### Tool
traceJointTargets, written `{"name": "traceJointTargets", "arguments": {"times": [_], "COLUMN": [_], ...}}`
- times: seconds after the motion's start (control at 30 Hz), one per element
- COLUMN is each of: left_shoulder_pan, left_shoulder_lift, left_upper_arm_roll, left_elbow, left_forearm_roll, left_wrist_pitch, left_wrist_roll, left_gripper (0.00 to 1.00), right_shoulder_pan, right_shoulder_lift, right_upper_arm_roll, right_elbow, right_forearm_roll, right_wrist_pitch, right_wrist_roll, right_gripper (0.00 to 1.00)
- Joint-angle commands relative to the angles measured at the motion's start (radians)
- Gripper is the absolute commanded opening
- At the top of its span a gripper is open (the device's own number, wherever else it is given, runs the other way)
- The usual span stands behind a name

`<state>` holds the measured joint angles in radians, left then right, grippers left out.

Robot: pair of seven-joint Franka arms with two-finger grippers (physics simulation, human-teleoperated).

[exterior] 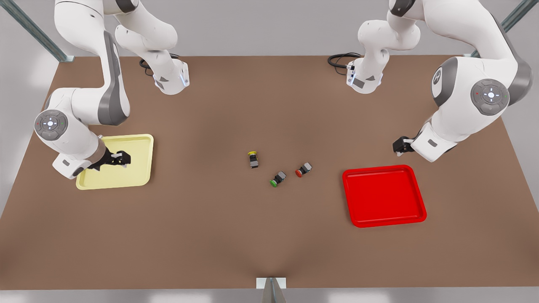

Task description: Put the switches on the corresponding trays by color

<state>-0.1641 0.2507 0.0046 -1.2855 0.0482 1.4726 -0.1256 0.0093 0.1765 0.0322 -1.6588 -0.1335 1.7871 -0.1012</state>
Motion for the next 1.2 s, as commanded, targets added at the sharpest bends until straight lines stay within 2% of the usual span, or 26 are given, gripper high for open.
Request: {"name": "traceJointTargets", "arguments": {"times": [0.0, 0.1, 0.2, 0.27, 0.33, 0.4, 0.47, 0.6, 0.7, 1.03, 1.17], "left_shoulder_pan": [0.000, 0.002, -0.046, -0.097, -0.155, -0.190, -0.229, -0.333, -0.371, -0.416, -0.422], "left_shoulder_lift": [0.001, 0.002, 0.061, 0.071, 0.065, 0.107, 0.084, 0.091, 0.093, 0.223, 0.283], "left_upper_arm_roll": [0.000, 0.000, -0.018, -0.020, -0.025, -0.028, -0.037, -0.038, -0.038, -0.037, -0.035], "left_elbow": [0.000, 0.000, -0.028, -0.109, -0.209, -0.245, -0.422, -0.564, -0.669, -0.666, -0.664], "left_forearm_roll": [0.005, 0.001, 0.005, -0.004, -0.004, -0.007, -0.033, -0.056, -0.071, -0.068, -0.062], "left_wrist_pitch": [0.000, 0.000, 0.017, 0.109, 0.210, 0.288, 0.492, 0.692, 0.824, 0.908, 0.956], "left_wrist_roll": [-0.002, 0.006, 0.122, 0.348, 0.388, 0.442, 0.432, 0.261, 0.218, 0.222, 0.227], "left_gripper": [1.00, 1.00, 1.00, 1.00, 1.00, 1.00, 1.00, 1.00, 1.00, 1.00, 1.00], "right_shoulder_pan": [0.000, 0.100, 0.299, 0.357, 0.429, 0.483, 0.571, 0.592, 0.612, 0.635, 0.641], "right_shoulder_lift": [0.000, 0.024, 0.061, 0.080, 0.121, 0.159, 0.207, 0.253, 0.290, 0.403, 0.431], "right_upper_arm_roll": [0.000, -0.009, -0.113, -0.110, -0.107, -0.106, -0.103, -0.011, 0.000, 0.008, 0.035], "right_elbow": [-0.001, 0.010, 0.011, 0.011, 0.013, 0.014, 0.008, 0.005, 0.008, 0.010, 0.005], "right_forearm_roll": [0.000, 0.000, 0.081, 0.081, 0.081, 0.081, 0.083, 0.083, 0.084, 0.087, 0.112], "right_wrist_pitch": [0.000, 0.000, 0.021, 0.040, 0.103, 0.143, 0.193, 0.262, 0.319, 0.417, 0.454], "right_wrist_roll": [0.000, 0.003, 0.080, 0.163, 0.182, 0.301, 0.334, 0.503, 0.663, 0.703, 0.729], "right_gripper": [1.00, 1.00, 1.00, 1.00, 1.00, 1.00, 1.00, 1.00, 1.00, 1.00, 1.00]}}
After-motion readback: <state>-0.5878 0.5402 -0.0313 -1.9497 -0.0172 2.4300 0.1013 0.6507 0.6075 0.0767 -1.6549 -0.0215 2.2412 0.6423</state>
